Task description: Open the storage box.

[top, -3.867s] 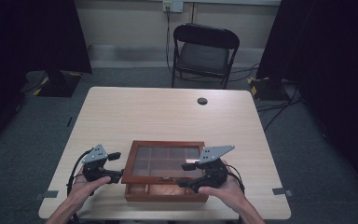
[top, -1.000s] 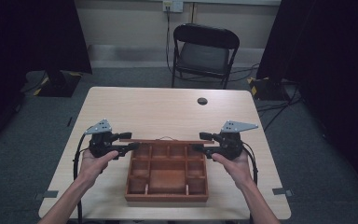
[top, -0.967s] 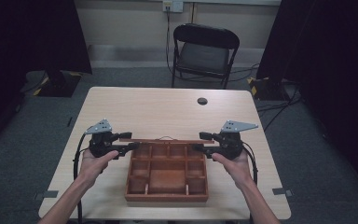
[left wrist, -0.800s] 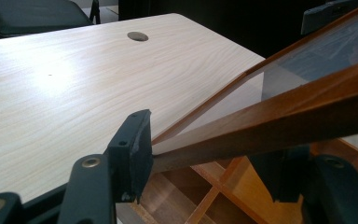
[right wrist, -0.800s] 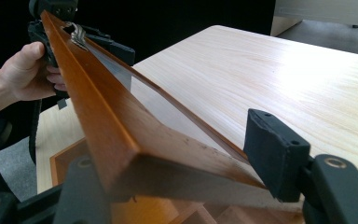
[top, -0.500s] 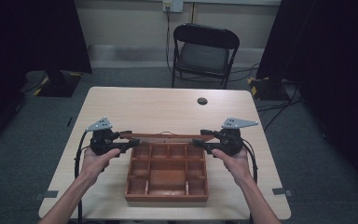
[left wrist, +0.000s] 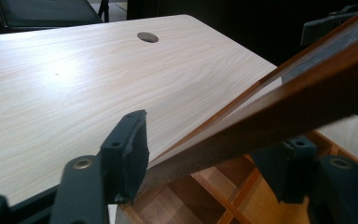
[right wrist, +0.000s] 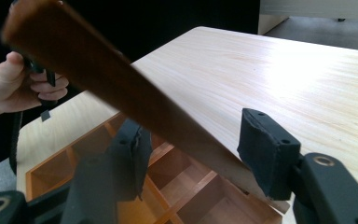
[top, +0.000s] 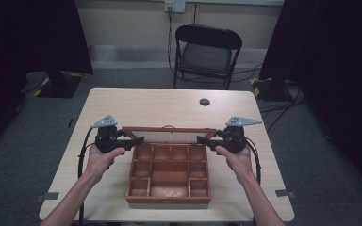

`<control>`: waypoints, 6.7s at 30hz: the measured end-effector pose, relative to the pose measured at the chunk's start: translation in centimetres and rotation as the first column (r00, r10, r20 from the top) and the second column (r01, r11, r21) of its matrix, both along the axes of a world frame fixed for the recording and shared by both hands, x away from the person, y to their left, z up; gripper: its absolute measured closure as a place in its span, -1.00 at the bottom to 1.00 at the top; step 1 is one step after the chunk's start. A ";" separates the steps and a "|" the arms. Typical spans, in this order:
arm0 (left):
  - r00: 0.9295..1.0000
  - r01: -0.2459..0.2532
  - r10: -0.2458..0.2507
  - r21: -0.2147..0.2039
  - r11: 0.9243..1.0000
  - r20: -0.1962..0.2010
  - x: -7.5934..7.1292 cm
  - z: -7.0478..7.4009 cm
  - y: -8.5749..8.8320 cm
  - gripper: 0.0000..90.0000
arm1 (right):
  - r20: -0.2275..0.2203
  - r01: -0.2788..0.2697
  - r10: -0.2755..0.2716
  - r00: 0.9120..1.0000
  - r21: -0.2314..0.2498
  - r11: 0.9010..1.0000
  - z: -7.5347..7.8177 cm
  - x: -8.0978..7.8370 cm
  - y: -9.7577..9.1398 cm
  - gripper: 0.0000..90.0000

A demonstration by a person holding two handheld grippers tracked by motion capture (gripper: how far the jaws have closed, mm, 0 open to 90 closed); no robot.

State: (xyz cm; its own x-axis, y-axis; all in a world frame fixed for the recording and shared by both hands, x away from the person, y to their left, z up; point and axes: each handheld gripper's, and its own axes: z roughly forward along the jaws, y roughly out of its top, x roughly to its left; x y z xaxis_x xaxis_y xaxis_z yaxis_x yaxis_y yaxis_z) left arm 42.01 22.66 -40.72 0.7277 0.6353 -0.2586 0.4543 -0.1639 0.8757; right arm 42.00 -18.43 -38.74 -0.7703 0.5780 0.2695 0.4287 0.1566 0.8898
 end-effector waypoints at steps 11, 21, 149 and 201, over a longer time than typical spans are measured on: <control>1.000 0.006 -0.006 -0.001 1.000 0.011 0.4 -0.2 0.2 0.01 | -0.013 0.009 -0.009 1.000 -0.002 1.000 -1.0 1.0 0.1 0.01; 1.000 0.011 -0.011 0.025 1.000 0.005 1.2 0.0 0.2 0.09 | -0.027 0.010 -0.010 1.000 -0.013 1.000 -1.5 2.1 0.4 0.03; 0.971 -0.114 0.111 0.001 0.994 -0.212 6.8 -6.9 0.8 0.11 | -0.152 0.222 -0.239 0.959 -0.122 0.967 -8.4 7.8 1.6 -0.24; 0.968 -0.140 0.163 0.131 0.982 -0.189 2.8 -5.9 4.5 -0.46 | -0.172 0.257 -0.279 0.945 -0.138 0.956 -6.5 4.3 -2.9 -0.57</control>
State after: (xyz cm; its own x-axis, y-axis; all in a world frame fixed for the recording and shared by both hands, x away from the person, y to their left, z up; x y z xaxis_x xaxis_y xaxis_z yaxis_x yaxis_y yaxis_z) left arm 44.80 27.12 -46.67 0.5624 0.7681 -0.3063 0.6441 -0.1746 0.7447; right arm 46.28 -21.29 -45.23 -0.5245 0.7908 0.3155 0.6256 0.1066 0.7728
